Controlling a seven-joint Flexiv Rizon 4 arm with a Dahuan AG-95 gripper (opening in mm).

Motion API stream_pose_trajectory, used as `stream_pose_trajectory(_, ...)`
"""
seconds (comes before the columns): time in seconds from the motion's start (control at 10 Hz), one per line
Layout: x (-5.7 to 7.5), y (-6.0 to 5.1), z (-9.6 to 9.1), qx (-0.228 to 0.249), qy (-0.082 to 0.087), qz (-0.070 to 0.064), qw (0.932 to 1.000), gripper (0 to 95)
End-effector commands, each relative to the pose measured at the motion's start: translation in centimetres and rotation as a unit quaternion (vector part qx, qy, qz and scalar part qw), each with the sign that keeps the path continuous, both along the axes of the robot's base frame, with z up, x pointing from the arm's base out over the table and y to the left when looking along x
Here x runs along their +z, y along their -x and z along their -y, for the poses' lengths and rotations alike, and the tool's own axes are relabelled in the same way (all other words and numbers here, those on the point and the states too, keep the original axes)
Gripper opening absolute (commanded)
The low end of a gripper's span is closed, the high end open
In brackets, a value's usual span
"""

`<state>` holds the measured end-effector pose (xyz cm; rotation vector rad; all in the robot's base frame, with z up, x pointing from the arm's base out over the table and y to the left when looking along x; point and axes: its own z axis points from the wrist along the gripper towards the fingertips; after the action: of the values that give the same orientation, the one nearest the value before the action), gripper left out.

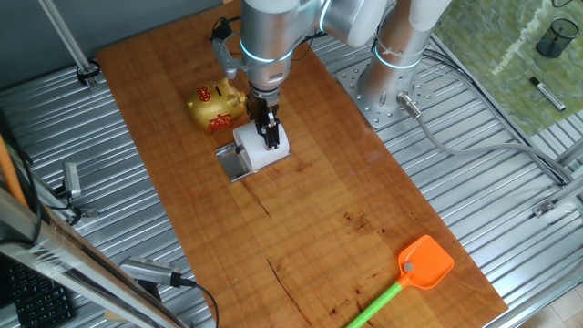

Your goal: Take the roll of paper down from the shelf

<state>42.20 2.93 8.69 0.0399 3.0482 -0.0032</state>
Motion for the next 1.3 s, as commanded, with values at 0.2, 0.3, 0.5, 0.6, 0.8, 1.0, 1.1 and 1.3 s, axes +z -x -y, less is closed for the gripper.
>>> stream_pose_trajectory(0.2, -0.38, -0.12, 0.08, -0.003, 0.0, 0.003, 1.0, 95.0)
stream_pose_trajectory(0.3, -0.45, -0.13, 0.09, -0.003, 0.0, 0.003, 1.0, 95.0)
stream_pose_trajectory(0.5, -0.51, -0.13, 0.09, -0.002, 0.0, 0.004, 1.0, 95.0)
stream_pose_trajectory(0.6, -0.51, -0.13, 0.09, -0.003, 0.0, 0.004, 1.0, 76.0)
stream_pose_trajectory(0.8, -0.52, -0.13, 0.09, -0.015, -0.002, 0.0, 0.9999, 0.0)
stream_pose_trajectory(1.0, -0.5, -0.13, 0.09, -0.018, -0.006, 0.0, 0.9998, 0.0)
stream_pose_trajectory(1.1, -0.47, -0.13, 0.09, -0.019, -0.007, 0.0, 0.9998, 0.0)
stream_pose_trajectory(1.3, -0.46, -0.14, 0.09, -0.02, -0.006, 0.001, 0.9998, 0.0)
